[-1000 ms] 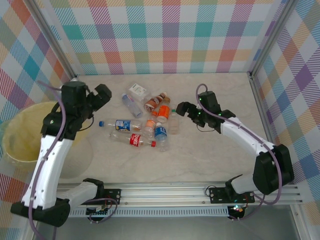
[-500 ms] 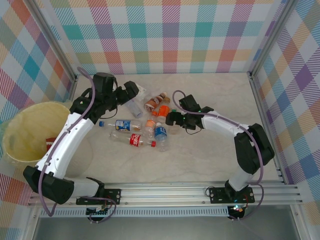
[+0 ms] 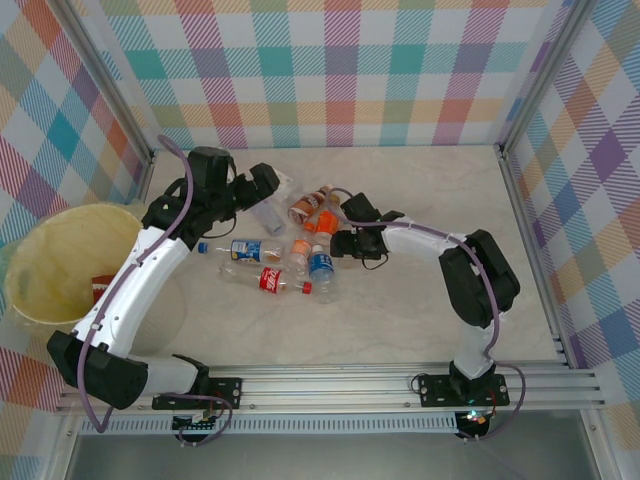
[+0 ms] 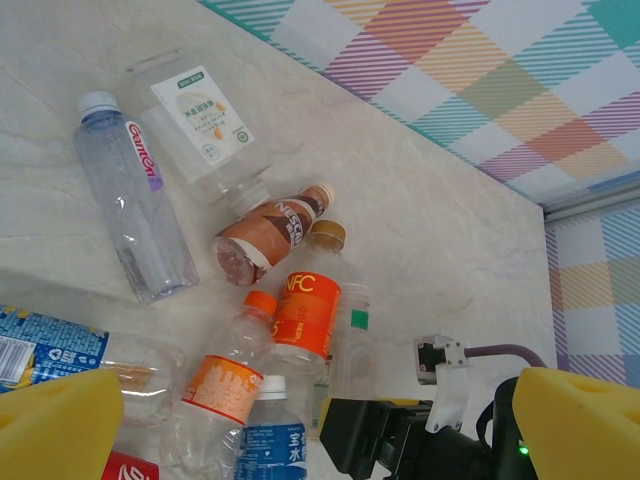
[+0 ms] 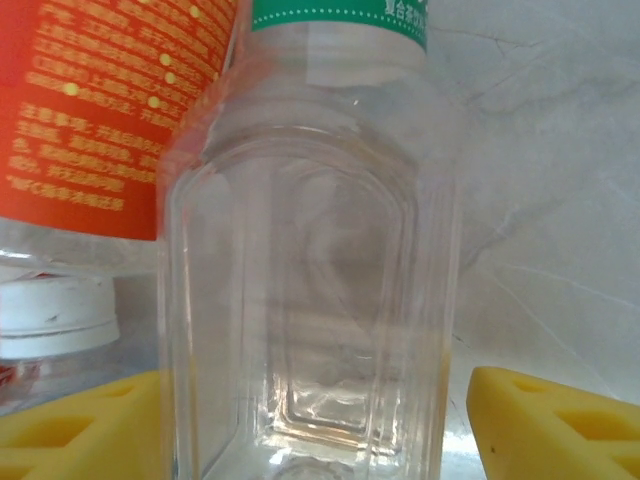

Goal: Put the plastic bottles in the bin

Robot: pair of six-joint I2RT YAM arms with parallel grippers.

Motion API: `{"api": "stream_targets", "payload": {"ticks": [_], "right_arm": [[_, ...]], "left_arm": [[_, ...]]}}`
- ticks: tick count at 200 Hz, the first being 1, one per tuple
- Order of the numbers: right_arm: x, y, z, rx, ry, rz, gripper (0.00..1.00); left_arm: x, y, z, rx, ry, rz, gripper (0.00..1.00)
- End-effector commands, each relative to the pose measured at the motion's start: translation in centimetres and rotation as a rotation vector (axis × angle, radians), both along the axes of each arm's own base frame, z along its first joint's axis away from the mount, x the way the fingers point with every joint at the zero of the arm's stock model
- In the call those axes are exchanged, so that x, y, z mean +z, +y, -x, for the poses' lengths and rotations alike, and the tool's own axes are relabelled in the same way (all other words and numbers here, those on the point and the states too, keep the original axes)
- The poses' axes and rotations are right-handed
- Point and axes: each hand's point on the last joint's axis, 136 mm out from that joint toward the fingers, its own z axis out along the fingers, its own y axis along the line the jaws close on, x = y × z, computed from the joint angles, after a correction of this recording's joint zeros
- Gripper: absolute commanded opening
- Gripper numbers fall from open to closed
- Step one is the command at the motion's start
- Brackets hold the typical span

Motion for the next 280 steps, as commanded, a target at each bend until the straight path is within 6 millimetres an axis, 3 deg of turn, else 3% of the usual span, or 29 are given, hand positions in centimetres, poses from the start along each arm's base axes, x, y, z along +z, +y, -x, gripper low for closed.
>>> {"api": "stream_targets", "payload": {"ticks": [1,31,64,95,147,175,230,264,280], "right_arm": [[-0.3,0.0,-1.0,-0.024,-0.024,0.036,0.73],[-1.3,-0.6,-1.4,0.006,-0.049,0.09,0.7],[-1.2,0.2,-1.4,0.048,-0.074,0.055,0.62],[-0.7,-0.3,-0.7,0.036,-0.088,0.037,0.58],[2.9,-0.6,-0.2,-0.028,-0.214,-0.098,0.48],[5.8,0.1,-0.5,-0.002,-0.303,-0.146,0.45],[12.1,3.3,0.6,0.095,-0.431,-0.426,0.42],[14.4,4.9,2.0,0.208,-0.456,-0.533,0.42],[15.2,5.8,2.8,0.264,-0.444,-0.588,0.42]], "left_arm": [[0.8,0.4,0.4,-0.003,-0.036,-0.033,1.0],[1.5,0.9,0.3,0.032,-0.043,-0.033,1.0],[0.5,0.7,0.6,0.049,0.005,0.009,1.0],[-0.4,0.7,1.0,0.045,0.043,-0.001,1.0],[-3.7,-0.2,0.9,0.032,0.126,0.024,1.0],[-4.9,-1.9,0.9,-0.023,0.126,0.074,1.0],[-4.9,-6.9,0.3,-0.221,0.07,0.184,1.0],[-5.3,-8.6,0.1,-0.302,0.044,0.232,1.0],[-4.5,-9.9,0.0,-0.359,-0.001,0.274,1.0]]}}
